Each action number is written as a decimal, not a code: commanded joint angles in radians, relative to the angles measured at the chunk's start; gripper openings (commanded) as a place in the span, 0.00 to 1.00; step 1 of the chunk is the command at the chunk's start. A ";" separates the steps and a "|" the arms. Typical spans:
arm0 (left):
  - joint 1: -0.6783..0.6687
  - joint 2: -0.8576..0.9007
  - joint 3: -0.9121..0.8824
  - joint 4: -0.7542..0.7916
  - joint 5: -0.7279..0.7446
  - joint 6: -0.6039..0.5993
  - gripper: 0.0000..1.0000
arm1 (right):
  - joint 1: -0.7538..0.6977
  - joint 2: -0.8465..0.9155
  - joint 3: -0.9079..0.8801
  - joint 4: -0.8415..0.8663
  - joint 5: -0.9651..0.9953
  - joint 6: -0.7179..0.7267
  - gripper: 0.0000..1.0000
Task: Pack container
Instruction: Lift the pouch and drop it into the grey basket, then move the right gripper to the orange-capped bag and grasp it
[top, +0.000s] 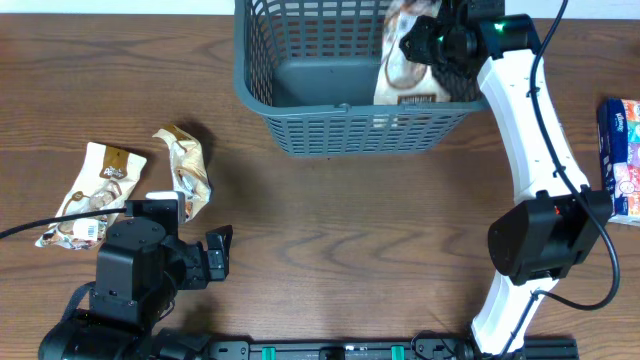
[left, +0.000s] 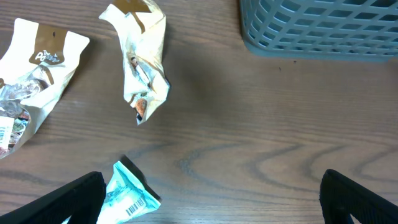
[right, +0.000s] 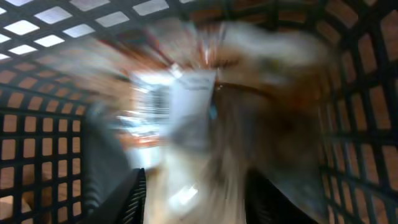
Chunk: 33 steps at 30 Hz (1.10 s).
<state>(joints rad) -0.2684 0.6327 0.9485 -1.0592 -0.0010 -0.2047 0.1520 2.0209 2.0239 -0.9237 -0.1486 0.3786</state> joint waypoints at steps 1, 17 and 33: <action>0.005 0.000 0.007 -0.002 -0.011 0.013 0.99 | 0.007 0.011 0.002 -0.002 0.010 -0.014 0.38; 0.005 0.000 0.007 -0.002 -0.011 0.013 0.99 | -0.004 0.000 0.209 -0.007 0.011 -0.014 0.55; 0.005 0.000 0.007 -0.003 -0.011 0.013 0.99 | -0.393 0.005 0.795 -0.603 0.182 -0.380 0.99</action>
<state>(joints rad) -0.2684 0.6331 0.9485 -1.0592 -0.0036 -0.2047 -0.1883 1.9999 2.8353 -1.4883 0.0013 0.1112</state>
